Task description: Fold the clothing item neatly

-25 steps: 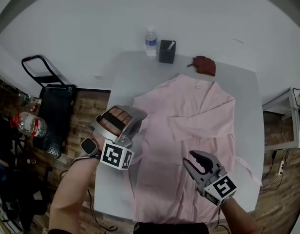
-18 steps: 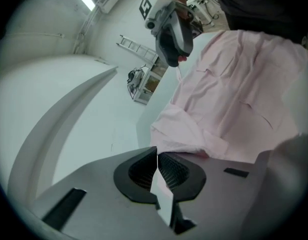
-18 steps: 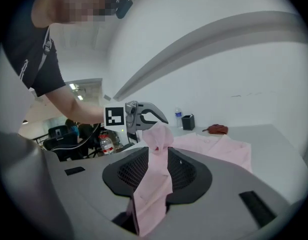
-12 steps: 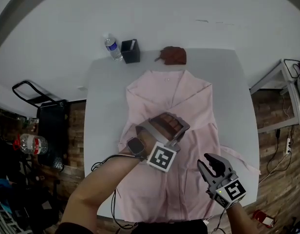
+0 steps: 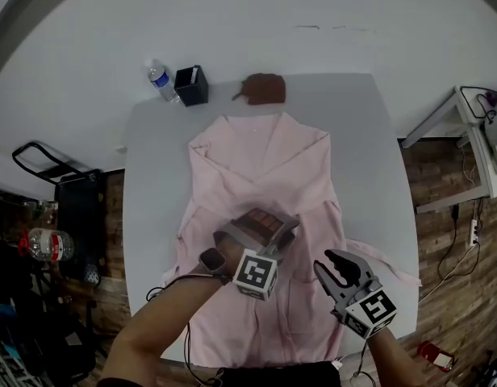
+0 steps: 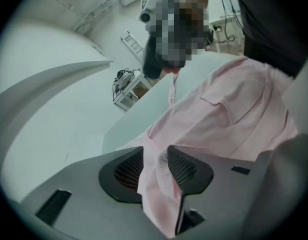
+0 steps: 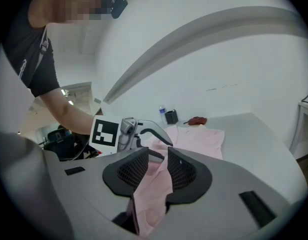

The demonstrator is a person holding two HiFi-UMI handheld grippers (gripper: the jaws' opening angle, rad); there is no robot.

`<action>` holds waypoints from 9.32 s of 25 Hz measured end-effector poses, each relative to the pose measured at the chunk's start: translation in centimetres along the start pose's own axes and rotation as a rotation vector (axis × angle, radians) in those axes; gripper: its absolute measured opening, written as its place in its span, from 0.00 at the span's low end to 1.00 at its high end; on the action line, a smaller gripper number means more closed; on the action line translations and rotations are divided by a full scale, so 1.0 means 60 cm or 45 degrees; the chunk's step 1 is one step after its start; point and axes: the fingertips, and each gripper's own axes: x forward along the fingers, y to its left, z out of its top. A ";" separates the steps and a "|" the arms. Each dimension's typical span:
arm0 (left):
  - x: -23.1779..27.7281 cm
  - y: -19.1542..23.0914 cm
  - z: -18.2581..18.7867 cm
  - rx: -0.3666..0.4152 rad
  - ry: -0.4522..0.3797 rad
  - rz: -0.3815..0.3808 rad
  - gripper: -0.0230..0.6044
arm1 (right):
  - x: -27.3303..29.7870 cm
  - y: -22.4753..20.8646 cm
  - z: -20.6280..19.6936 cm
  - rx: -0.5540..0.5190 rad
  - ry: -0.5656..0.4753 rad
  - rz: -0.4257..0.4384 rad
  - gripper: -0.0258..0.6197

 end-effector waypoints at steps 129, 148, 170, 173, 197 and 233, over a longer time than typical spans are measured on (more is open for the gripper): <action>-0.296 -0.075 -0.174 -1.983 -0.233 1.001 0.10 | 0.797 0.038 -0.001 -0.620 0.591 0.480 0.13; -0.449 -0.220 -0.020 -1.720 -0.465 0.661 0.10 | 0.028 0.181 0.019 0.029 0.040 0.195 0.19; -0.547 -0.592 -0.125 -2.333 0.168 1.152 0.10 | -0.136 0.316 -0.245 -0.079 0.280 0.307 0.19; -0.545 -0.610 -0.146 -2.341 0.165 1.153 0.10 | -0.152 0.322 -0.255 -0.130 0.291 0.283 0.19; -0.522 -0.753 -0.089 -2.275 -0.122 0.883 0.20 | 0.046 0.599 -0.384 -0.431 0.437 0.498 0.19; -0.477 -0.778 -0.058 -2.223 -0.163 0.759 0.23 | 0.111 0.559 -0.188 -0.172 0.368 0.435 0.08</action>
